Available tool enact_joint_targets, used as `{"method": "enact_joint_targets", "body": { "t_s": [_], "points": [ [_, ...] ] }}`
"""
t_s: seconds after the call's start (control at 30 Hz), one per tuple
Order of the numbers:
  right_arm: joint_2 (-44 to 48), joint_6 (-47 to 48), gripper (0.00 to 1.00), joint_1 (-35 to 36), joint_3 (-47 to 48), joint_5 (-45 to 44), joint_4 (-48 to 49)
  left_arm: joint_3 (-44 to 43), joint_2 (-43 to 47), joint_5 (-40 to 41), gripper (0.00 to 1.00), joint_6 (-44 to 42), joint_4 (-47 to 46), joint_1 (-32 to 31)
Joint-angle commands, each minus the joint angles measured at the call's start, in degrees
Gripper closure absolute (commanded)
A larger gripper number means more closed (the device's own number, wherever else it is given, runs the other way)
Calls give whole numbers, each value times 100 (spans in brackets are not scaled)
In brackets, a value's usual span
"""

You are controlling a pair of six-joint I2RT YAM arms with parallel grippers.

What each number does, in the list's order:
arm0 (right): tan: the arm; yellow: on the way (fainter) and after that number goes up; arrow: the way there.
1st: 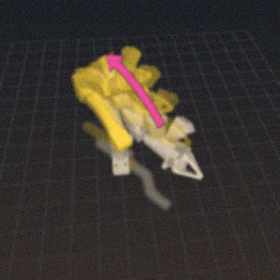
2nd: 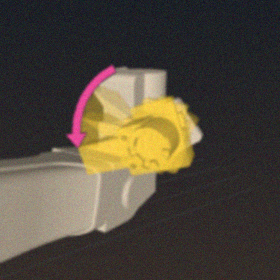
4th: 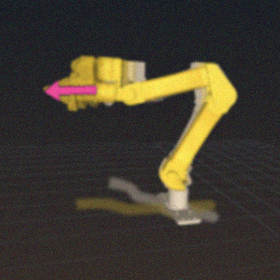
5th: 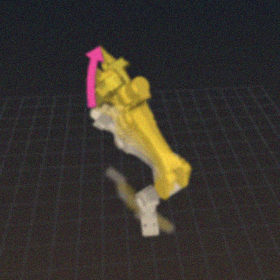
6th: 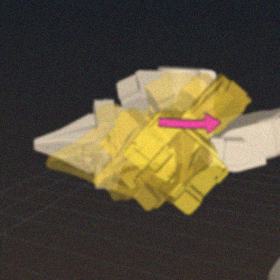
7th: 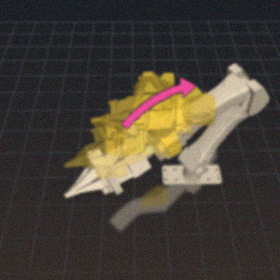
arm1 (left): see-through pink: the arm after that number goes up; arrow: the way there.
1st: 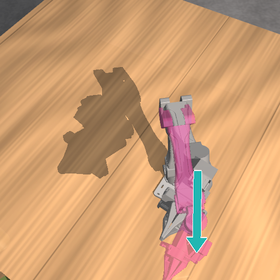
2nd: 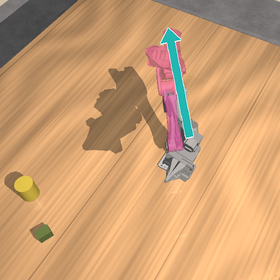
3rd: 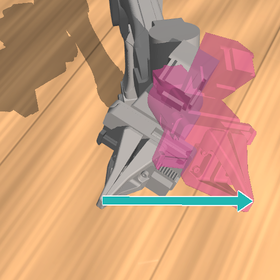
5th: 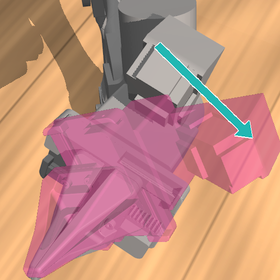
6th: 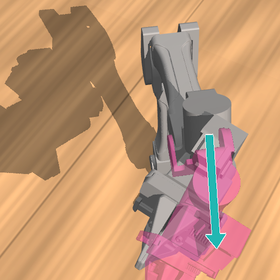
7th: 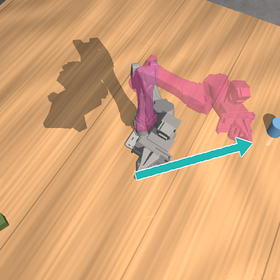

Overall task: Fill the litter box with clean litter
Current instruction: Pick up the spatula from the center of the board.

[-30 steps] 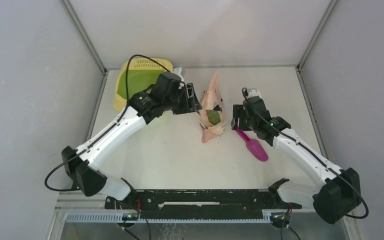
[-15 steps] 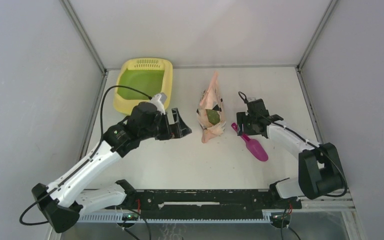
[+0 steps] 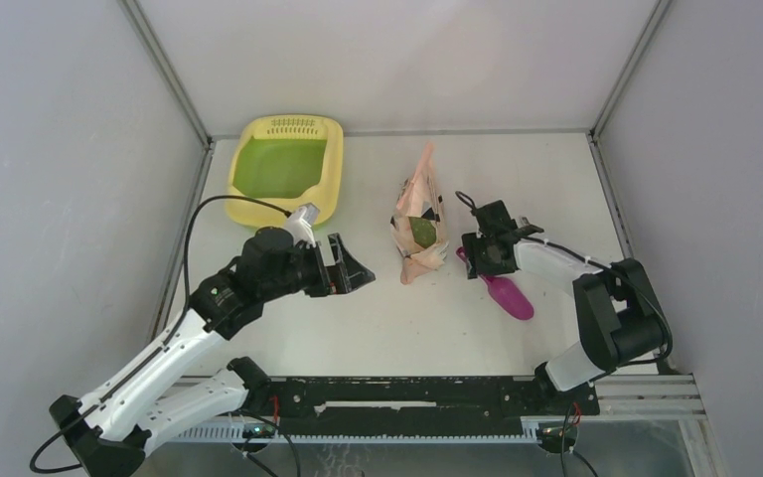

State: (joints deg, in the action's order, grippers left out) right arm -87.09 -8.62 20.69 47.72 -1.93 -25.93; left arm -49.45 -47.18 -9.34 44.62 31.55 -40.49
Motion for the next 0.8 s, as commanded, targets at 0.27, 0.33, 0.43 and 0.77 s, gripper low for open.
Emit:
{"method": "enact_joint_targets", "body": {
  "t_s": [0.27,0.33,0.43,0.77],
  "points": [
    [-584,-252,61,331,639,-723,-729,155,331,-338,0,-117,-414,20],
    [-577,-274,68,307,640,-572,-721,168,368,-337,0,-156,-412,16],
    [-313,-316,80,283,641,-337,-788,186,351,-397,0,-232,-497,-1],
    [2439,-685,96,-24,1102,2581,-1758,332,56,-1118,0,-562,-1588,-330]
  ]
}}
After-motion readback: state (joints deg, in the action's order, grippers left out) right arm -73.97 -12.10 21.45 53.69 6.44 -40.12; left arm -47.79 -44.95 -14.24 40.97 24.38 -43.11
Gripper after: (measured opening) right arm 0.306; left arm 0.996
